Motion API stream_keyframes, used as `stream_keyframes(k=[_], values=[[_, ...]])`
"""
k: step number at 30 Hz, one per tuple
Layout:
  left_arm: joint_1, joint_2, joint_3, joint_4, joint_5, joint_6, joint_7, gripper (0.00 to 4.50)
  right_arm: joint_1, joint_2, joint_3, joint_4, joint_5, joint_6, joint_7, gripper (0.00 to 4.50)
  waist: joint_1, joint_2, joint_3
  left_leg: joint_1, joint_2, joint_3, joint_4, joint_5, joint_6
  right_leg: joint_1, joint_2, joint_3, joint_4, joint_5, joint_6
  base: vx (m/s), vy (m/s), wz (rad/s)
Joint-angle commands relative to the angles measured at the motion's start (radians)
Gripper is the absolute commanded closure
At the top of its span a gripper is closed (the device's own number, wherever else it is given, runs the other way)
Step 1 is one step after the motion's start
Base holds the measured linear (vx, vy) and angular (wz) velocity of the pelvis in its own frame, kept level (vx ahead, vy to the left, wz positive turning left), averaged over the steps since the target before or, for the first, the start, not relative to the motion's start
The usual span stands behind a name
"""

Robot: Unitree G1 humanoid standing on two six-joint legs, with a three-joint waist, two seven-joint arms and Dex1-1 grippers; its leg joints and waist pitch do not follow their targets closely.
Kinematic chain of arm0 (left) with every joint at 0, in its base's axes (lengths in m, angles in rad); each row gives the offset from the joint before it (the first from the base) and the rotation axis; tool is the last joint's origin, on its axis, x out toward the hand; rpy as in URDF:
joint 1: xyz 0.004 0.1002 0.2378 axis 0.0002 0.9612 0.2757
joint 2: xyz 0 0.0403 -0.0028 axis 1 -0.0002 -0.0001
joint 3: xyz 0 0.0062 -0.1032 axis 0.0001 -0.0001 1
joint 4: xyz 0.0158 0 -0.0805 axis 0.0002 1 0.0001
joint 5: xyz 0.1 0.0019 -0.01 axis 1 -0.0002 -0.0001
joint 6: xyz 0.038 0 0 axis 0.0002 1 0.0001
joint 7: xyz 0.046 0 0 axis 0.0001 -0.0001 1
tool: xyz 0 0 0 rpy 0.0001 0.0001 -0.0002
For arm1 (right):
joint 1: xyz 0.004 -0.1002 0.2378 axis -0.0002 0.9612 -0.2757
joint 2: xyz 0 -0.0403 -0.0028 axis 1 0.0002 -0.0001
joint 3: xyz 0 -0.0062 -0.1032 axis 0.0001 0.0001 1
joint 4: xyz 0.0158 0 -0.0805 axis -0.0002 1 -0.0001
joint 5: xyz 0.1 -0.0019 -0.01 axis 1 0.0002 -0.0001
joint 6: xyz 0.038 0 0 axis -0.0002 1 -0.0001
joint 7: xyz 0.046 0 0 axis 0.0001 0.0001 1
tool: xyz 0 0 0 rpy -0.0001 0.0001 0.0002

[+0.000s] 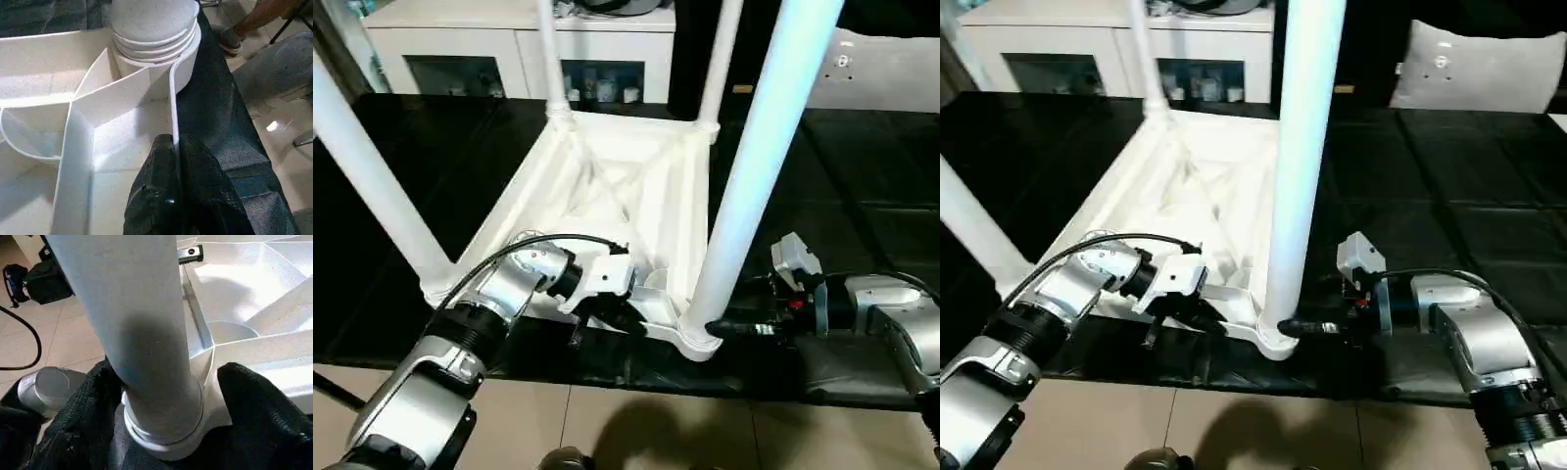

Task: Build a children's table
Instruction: Rotate leg to tighten

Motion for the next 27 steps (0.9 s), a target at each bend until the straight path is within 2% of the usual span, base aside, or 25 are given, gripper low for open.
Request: stream_keyframes(k=[1, 4, 8, 10, 15, 16, 19, 20, 21, 22, 24, 25, 26, 27], values=[[-0.009, -0.011, -0.010, -0.057, -0.024, -0.026, -0.046, 4.50, 0.002, 0.008, 0.008, -0.006, 0.005, -0.015, 0.006, 1.47, -0.007, -0.018, -0.075, 0.012, 0.062, -0.016, -0.062, -0.147, 0.084, 0.055, -0.080, 0.048, -0.078, -0.254, -0.192, 0.000, 0.000, 0.00], [-0.009, -0.012, -0.010, -0.058, -0.022, -0.026, -0.047, 4.50, 0.002, 0.016, 0.017, -0.003, 0.003, -0.021, 0.003, 1.87, -0.007, -0.018, -0.074, 0.012, 0.061, -0.016, -0.062, -0.146, 0.081, 0.055, -0.079, 0.048, -0.079, -0.266, -0.185, 0.000, 0.000, 0.00], [-0.006, -0.010, -0.012, -0.064, -0.024, -0.024, -0.046, 4.50, 0.000, 0.029, 0.031, -0.003, 0.013, -0.015, 0.010, 2.06, -0.008, -0.018, -0.074, 0.012, 0.061, -0.016, -0.062, -0.149, 0.081, 0.055, -0.080, 0.047, -0.080, -0.268, -0.185, 0.000, 0.000, 0.00], [-0.005, -0.009, -0.013, -0.065, -0.025, -0.023, -0.044, 4.50, 0.002, 0.031, 0.034, -0.006, 0.014, -0.010, 0.014, 2.32, -0.007, -0.020, -0.075, 0.011, 0.061, -0.016, -0.062, -0.144, 0.079, 0.055, -0.080, 0.048, -0.078, -0.269, -0.182, 0.000, 0.000, 0.00], [-0.001, -0.016, -0.003, -0.063, -0.030, 0.002, -0.026, 4.50, 0.016, 0.040, 0.029, -0.024, 0.031, 0.013, 0.009, 2.50, -0.008, -0.020, -0.074, 0.012, 0.061, -0.016, -0.062, -0.143, 0.080, 0.054, -0.079, 0.048, -0.079, -0.271, -0.180, 0.000, 0.000, 0.00], [-0.001, -0.031, 0.009, -0.061, -0.035, 0.038, 0.004, 4.50, 0.026, 0.063, 0.018, -0.041, 0.042, 0.028, -0.030, 2.50, -0.006, -0.015, -0.074, 0.012, 0.061, -0.017, -0.062, -0.141, 0.079, 0.054, -0.080, 0.048, -0.078, -0.268, -0.181, 0.000, 0.000, 0.00], [-0.006, -0.049, 0.022, -0.053, -0.034, 0.069, 0.046, 4.50, 0.031, 0.093, 0.009, -0.054, 0.044, 0.048, -0.091, 2.52, -0.010, -0.018, -0.072, 0.011, 0.059, -0.017, -0.064, -0.152, 0.070, 0.054, -0.078, 0.047, -0.082, -0.287, -0.175, 0.000, 0.000, 0.00], [-0.017, -0.073, 0.035, -0.038, -0.027, 0.105, 0.104, 4.50, 0.024, 0.132, 0.000, -0.049, 0.023, 0.073, -0.185, 2.52, -0.012, -0.019, -0.072, 0.011, 0.058, -0.018, -0.065, -0.156, 0.067, 0.055, -0.079, 0.047, -0.083, -0.299, -0.172, 0.000, 0.000, 0.00], [-0.017, -0.073, 0.035, -0.038, -0.027, 0.105, 0.104, 4.50, 0.024, 0.132, 0.000, -0.049, 0.023, 0.073, -0.185, 2.52, -0.016, -0.017, -0.068, 0.013, 0.057, -0.018, -0.067, -0.171, 0.056, 0.051, -0.078, 0.045, -0.088, -0.334, -0.165, 0.000, 0.000, 0.00], [-0.038, -0.114, 0.058, -0.012, -0.018, 0.155, 0.200, 4.50, 0.010, 0.183, -0.009, -0.035, -0.011, 0.088, -0.296, 2.52, -0.019, -0.016, -0.067, 0.014, 0.056, -0.019, -0.068, -0.185, 0.049, 0.051, -0.079, 0.046, -0.091, -0.358, -0.159, 0.000, 0.000, 0.00], [-0.051, -0.144, 0.073, 0.002, -0.015, 0.186, 0.264, 4.50, -0.003, 0.216, -0.013, -0.025, -0.036, 0.105, -0.372, 2.52, -0.039, -0.022, -0.063, 0.016, 0.046, -0.021, -0.070, -0.228, 0.018, 0.052, -0.078, 0.039, -0.103, -0.468, -0.121, 0.000, 0.000, 0.00], [-0.055, -0.152, 0.077, 0.006, -0.014, 0.194, 0.279, 4.50, -0.007, 0.225, -0.015, -0.021, -0.043, 0.109, -0.392, 2.53, -0.047, -0.024, -0.064, 0.013, 0.043, -0.023, -0.069, -0.223, 0.021, 0.056, -0.080, 0.040, -0.108, -0.493, -0.104, 0.000, 0.000, 0.00], [-0.067, -0.180, 0.088, 0.017, -0.011, 0.225, 0.335, 4.50, -0.020, 0.257, -0.020, -0.011, -0.071, 0.124, -0.468, 2.53, -0.052, -0.024, -0.064, 0.012, 0.044, -0.022, -0.069, -0.216, 0.024, 0.055, -0.078, 0.041, -0.107, -0.484, -0.102, 0.000, 0.000, 0.00], [-0.075, -0.200, 0.095, 0.026, -0.008, 0.246, 0.376, 4.50, -0.029, 0.282, -0.026, -0.006, -0.088, 0.144, -0.521, 2.53, -0.066, -0.023, -0.063, 0.007, 0.041, -0.022, -0.069, -0.207, 0.025, 0.055, -0.074, 0.039, -0.106, -0.469, -0.105, 0.000, 0.000, 0.00]])
